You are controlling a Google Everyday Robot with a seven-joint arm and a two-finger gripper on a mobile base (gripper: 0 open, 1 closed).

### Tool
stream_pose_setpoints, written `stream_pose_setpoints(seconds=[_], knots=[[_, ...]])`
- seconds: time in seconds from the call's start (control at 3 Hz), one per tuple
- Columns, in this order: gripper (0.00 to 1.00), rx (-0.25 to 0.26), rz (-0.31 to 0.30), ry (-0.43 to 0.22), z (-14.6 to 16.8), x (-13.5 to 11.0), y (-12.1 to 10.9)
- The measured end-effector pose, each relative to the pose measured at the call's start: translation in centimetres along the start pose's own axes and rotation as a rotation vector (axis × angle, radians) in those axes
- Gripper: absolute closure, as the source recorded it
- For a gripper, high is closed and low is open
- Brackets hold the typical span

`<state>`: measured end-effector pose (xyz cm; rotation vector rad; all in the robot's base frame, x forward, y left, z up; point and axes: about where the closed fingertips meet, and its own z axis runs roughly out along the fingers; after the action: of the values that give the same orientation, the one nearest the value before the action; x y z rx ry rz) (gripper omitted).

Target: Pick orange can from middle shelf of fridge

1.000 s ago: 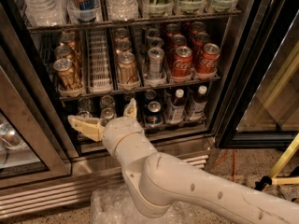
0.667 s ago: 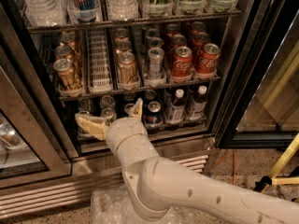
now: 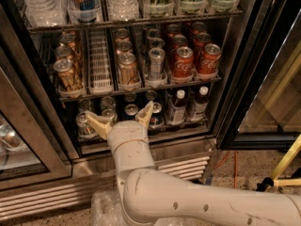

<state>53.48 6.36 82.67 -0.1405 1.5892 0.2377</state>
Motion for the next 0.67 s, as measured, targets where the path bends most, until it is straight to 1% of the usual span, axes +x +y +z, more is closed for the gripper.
stream_pose_setpoints(seconds=[0.33, 0.67], knots=[[0.00, 0.030, 0.001, 0.003, 0.02, 0.06, -0.76], [0.00, 0.030, 0.001, 0.003, 0.02, 0.06, -0.76]])
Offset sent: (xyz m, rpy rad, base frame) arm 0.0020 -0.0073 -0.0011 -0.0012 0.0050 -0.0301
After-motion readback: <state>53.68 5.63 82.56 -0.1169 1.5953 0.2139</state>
